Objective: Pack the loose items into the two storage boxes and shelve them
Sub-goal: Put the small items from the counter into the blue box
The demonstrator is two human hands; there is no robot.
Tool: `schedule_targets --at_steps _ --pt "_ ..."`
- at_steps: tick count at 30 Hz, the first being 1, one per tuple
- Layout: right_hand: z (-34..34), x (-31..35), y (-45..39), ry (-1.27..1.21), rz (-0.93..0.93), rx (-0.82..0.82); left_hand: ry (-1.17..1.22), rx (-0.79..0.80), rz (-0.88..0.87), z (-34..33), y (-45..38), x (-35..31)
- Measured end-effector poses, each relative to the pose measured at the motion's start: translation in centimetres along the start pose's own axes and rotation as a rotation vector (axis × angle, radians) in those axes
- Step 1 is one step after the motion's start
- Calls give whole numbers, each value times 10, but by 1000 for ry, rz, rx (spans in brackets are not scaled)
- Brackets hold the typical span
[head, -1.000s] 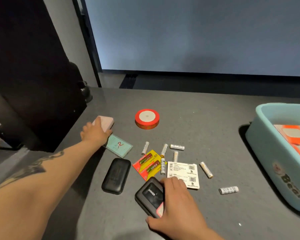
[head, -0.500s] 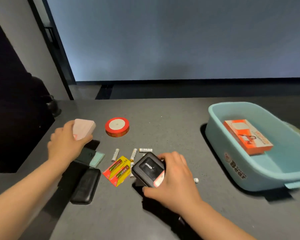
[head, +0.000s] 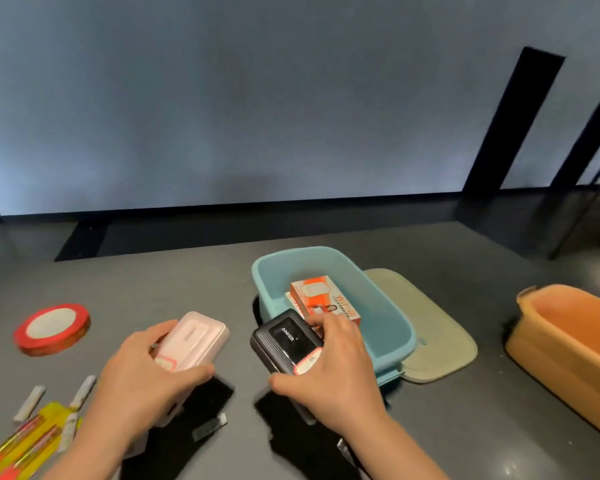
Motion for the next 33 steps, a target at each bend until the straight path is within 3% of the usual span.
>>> schedule_targets --at_steps 9,18,24,33 --pt "40 -84 -66 92 -120 -20 121 -47 -79 -75 -9 -71" --pt "-33 -108 -160 292 -134 132 63 -75 -113 -99 -38 -92" --pt "-84 -127 -175 421 -91 182 21 -71 -127 -109 -57 -97" --pt "-80 -125 -178 415 -40 231 61 52 -115 -148 -62 -130"
Point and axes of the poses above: each hand's wrist, its own y-axis away from the middle knuckle, its own z-axis out of the back of the hand, x = y × z, the point moved 9 cm from there along -y, towards the middle knuckle, and after that the axes turned 10 degrees about -x, right-handed, at the moved point
